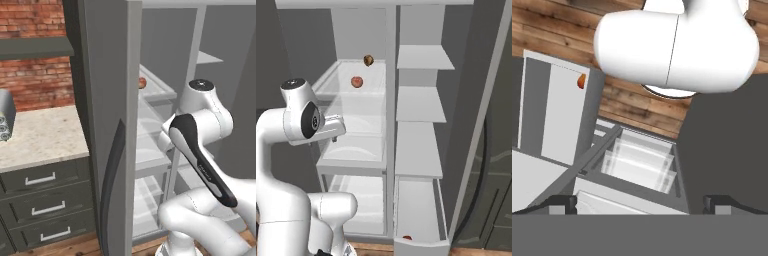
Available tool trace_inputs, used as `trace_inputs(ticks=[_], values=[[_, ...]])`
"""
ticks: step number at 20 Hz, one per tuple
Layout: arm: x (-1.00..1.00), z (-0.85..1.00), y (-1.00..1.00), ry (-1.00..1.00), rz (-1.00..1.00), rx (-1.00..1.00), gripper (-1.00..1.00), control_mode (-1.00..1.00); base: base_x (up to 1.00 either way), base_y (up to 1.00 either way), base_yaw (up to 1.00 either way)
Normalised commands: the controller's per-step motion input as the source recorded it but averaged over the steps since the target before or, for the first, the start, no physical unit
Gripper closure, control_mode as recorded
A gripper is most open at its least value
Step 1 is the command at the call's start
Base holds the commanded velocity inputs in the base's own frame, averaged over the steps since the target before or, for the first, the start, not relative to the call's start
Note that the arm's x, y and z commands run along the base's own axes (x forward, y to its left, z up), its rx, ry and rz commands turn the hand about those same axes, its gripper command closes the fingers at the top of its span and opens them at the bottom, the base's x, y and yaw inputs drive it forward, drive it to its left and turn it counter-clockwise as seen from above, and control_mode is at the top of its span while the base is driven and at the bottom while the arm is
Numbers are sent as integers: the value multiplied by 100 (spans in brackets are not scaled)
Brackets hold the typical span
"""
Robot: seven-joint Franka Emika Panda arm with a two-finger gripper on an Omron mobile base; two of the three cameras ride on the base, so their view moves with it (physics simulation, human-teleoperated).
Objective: Take the peach and mango from the fridge shelf and place them in the freezer drawer to begin freezing them.
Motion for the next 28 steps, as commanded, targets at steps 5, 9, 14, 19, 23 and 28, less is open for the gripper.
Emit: trace_inputs(ticks=[5, 9, 14, 19, 23, 28], values=[[0, 0, 0, 0, 0, 0, -100, 100, 40, 3, 0], [28, 26, 0, -2, 0, 0, -100, -100, 35, 0, 0], [36, 84, 0, -13, 0, 0, -100, -100, 0, 0, 0], [76, 80, 20, -10, -2, 0, -100, -100, 0, 0, 0], [96, 3, 13, 0, -7, 2, -100, -100, 0, 0, 0], [80, 0, 0, 0, -9, 1, -100, -100, 0, 0, 0]])
